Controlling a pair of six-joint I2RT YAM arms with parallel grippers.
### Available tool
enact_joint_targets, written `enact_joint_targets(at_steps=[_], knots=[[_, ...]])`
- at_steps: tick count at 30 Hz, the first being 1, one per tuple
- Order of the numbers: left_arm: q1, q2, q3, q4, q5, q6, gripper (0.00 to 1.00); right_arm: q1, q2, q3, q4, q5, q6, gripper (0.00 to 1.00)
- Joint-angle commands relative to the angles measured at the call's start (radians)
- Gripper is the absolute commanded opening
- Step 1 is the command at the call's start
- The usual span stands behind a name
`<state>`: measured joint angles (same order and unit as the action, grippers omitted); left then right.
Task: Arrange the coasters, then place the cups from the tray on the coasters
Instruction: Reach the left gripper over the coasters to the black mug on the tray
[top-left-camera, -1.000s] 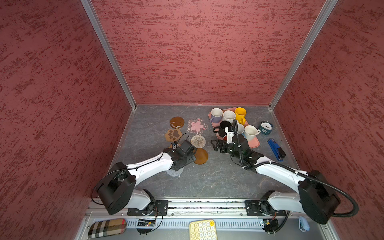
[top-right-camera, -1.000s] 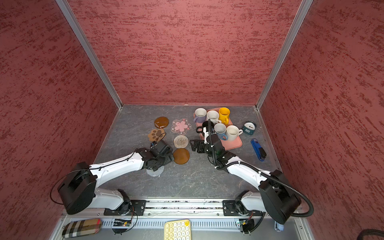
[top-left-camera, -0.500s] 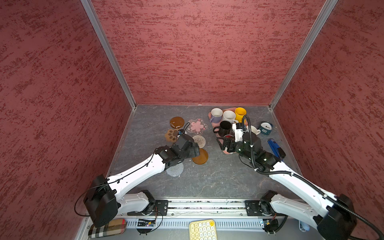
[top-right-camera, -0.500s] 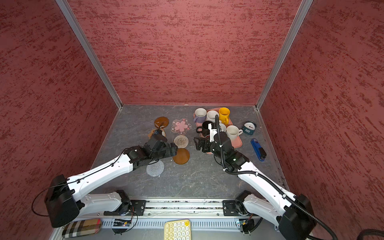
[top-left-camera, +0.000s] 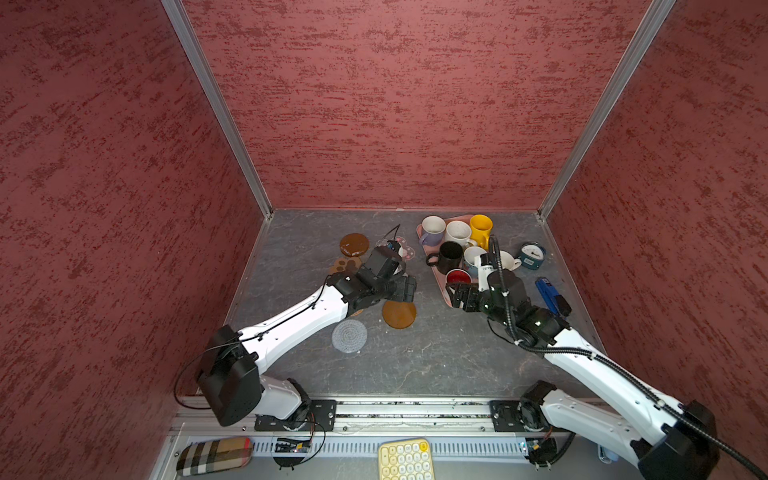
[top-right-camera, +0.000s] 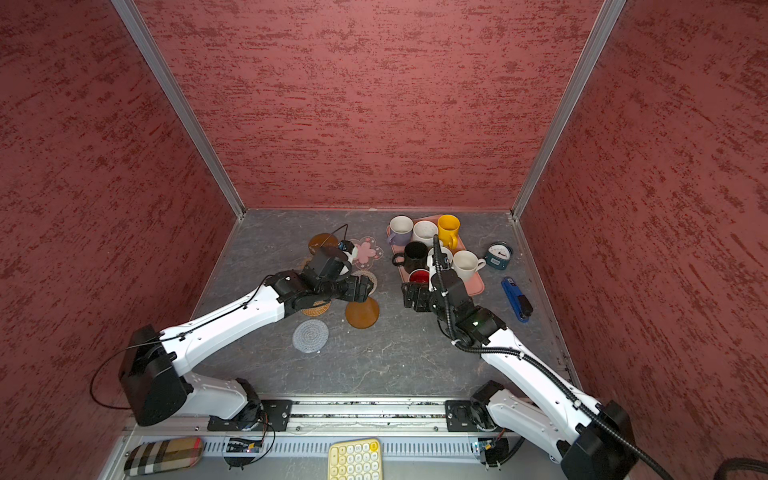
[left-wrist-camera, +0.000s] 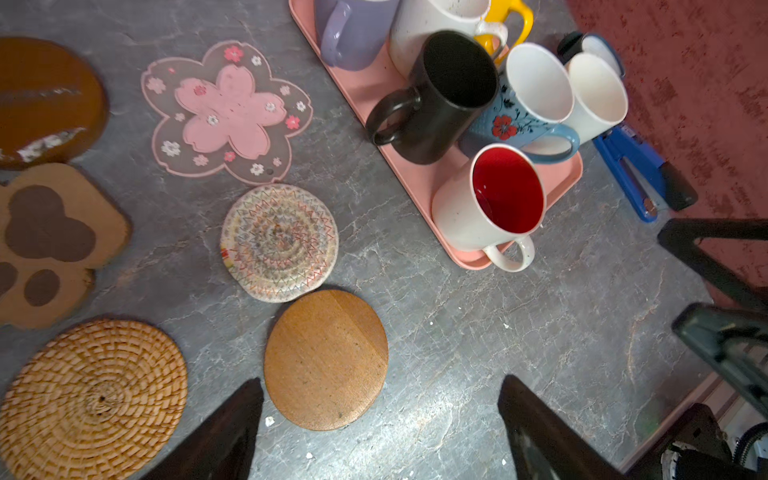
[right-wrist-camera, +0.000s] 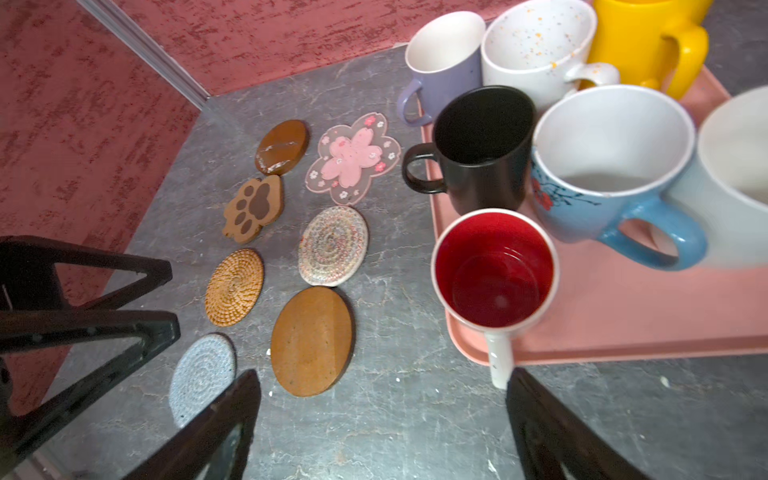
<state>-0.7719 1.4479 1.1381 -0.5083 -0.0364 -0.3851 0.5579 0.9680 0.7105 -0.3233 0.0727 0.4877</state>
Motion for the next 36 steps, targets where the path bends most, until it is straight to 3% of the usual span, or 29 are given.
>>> enact_joint_targets(at_steps=[1,6,17,27,31,36], knots=[[-0.018,0.072,0.042,0.026,-0.004,0.003,0.89,-0.065,-0.005,-0.037,-0.013,-0.008,0.006,0.87],[-0.017,0.129,0.036,0.074,-0.014,-0.042,0.89,-0.105,0.071,-0.059,0.030,-0.066,-0.021,0.81],[0.014,0.123,-0.025,0.121,-0.014,-0.039,0.90,-0.117,0.255,-0.028,0.106,-0.105,-0.049,0.81],[0.080,0.141,-0.059,0.191,0.072,-0.016,0.89,-0.116,0.287,-0.014,0.119,-0.126,-0.043,0.80],[0.104,0.216,0.019,0.196,0.157,0.083,0.86,-0.118,0.257,-0.004,0.109,-0.127,-0.053,0.81],[0.142,0.322,0.133,0.221,0.273,0.166,0.70,-0.124,0.213,0.002,0.108,-0.126,-0.061,0.82]])
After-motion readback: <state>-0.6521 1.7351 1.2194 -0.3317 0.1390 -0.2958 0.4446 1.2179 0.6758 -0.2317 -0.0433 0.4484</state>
